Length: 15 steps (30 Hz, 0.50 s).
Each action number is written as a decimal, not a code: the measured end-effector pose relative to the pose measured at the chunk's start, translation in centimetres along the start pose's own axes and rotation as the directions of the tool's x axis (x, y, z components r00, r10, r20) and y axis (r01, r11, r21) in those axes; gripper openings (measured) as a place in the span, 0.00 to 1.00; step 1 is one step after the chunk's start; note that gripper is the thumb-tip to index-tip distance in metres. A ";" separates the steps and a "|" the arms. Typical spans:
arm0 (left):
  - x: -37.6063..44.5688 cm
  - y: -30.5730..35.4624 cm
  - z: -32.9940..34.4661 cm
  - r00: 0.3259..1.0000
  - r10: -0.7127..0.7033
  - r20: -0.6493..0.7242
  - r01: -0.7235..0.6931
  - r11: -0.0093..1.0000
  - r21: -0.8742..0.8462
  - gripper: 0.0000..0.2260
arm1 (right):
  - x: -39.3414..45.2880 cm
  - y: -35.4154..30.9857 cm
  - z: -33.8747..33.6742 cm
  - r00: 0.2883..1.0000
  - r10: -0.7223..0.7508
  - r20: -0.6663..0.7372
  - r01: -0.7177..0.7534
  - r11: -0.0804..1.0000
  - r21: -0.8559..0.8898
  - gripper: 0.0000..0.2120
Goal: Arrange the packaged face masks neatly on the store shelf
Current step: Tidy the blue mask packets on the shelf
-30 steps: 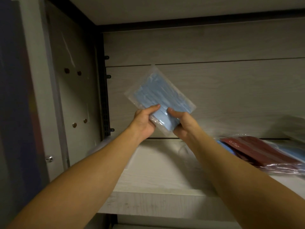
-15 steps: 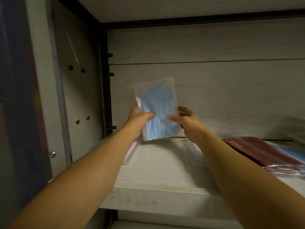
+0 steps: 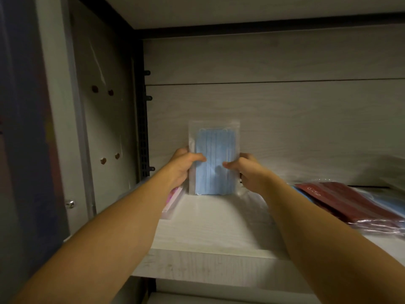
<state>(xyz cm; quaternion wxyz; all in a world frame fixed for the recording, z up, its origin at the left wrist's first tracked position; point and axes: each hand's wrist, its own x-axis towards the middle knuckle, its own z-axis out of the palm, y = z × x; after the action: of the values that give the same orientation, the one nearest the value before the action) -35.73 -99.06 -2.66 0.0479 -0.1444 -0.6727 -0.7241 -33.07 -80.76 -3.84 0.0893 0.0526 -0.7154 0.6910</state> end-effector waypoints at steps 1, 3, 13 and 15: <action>-0.1 0.1 0.1 1.000 0.002 -0.011 -0.002 1.000 -0.015 0.10 | 0.0 -0.1 0.2 1.000 0.001 -0.004 -0.001 1.000 0.027 0.24; -0.3 0.2 0.7 0.999 0.017 -0.052 -0.019 0.999 -0.042 0.09 | -0.1 -0.1 0.8 1.000 -0.007 -0.021 0.009 0.998 0.064 0.19; -0.3 2.4 0.3 0.989 -0.091 -0.119 0.090 0.996 -0.014 0.09 | -0.7 -2.9 1.1 0.985 0.130 -0.109 -0.128 0.991 0.031 0.20; -0.4 2.1 -0.2 0.973 -0.225 -0.049 0.228 0.972 0.064 0.13 | -1.1 -2.9 1.1 0.972 0.218 -0.081 -0.224 0.973 -0.063 0.17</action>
<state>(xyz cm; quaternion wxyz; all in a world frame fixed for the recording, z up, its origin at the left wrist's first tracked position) -34.84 -99.50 -0.73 -0.0162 -0.0501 -0.7082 -0.7041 -31.46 -82.00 -1.26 0.0399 -0.0561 -0.7372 0.6722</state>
